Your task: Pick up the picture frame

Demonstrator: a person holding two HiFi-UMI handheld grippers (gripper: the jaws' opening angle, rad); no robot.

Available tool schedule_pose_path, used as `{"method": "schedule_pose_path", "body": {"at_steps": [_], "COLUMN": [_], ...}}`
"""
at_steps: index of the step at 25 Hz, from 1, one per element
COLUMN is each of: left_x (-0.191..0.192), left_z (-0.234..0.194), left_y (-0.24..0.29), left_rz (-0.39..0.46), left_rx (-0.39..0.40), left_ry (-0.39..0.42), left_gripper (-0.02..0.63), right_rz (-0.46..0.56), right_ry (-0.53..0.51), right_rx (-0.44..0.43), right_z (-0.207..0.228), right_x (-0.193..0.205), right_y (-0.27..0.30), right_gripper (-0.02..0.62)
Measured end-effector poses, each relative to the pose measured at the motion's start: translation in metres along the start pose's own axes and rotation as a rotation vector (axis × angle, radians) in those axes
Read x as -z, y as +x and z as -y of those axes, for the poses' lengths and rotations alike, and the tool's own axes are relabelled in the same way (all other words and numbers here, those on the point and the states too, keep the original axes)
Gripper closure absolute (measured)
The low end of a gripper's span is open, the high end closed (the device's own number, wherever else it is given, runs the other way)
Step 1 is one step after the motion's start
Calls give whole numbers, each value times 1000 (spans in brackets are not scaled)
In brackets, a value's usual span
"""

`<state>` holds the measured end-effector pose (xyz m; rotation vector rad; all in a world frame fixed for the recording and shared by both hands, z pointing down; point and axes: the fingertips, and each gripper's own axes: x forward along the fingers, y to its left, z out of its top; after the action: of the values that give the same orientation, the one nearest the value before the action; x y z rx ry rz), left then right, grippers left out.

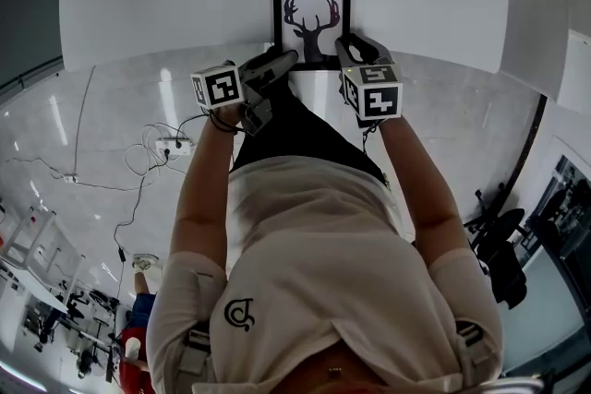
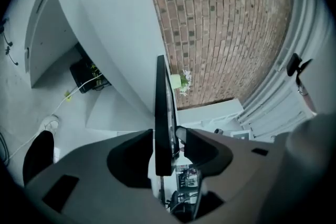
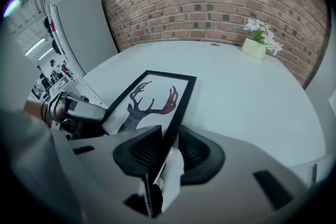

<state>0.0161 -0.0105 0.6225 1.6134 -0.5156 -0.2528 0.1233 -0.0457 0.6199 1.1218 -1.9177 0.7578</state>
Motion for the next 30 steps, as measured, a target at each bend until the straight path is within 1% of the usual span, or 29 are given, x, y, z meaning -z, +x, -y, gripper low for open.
{"method": "schedule_pose_path", "body": {"at_steps": [2,3,7,10,12,17,19,24,27,30], "left_x": [4,6,14,15,14,16,15,14,13,9], "left_z": [2,2,-3,-1,0,3,5,15,27,38], "left_y": [6,8,20,27,29,30,30,29,24,19], "left_rz": [-22,-34,-82,-76,-73,-81,-79,-61,-53,-22], "left_rx": [29,36,17,32,36,29,26,8,-12,-48], "left_ry": [-28,-34,-31,-54,-55,-44,-34,2,44,110], "left_gripper": [430,444,473,519,556,563,565,571,571,572], "right_rz": [1,2,15,30,40,62,75,127,155,184], "right_ry": [-2,-1,3,2,7,12,14,94,99,104], "right_rx": [-3,-4,-5,-4,0,4,10,8,9,11], "right_z": [-1,-1,0,0,0,2,3,6,4,6], "right_x": [0,0,-1,-1,0,0,-1,-5,-9,-12], "right_y": [0,0,-1,0,1,0,-1,-8,-17,-32], "right_gripper": [485,485,486,486,486,487,474,471,474,507]}}
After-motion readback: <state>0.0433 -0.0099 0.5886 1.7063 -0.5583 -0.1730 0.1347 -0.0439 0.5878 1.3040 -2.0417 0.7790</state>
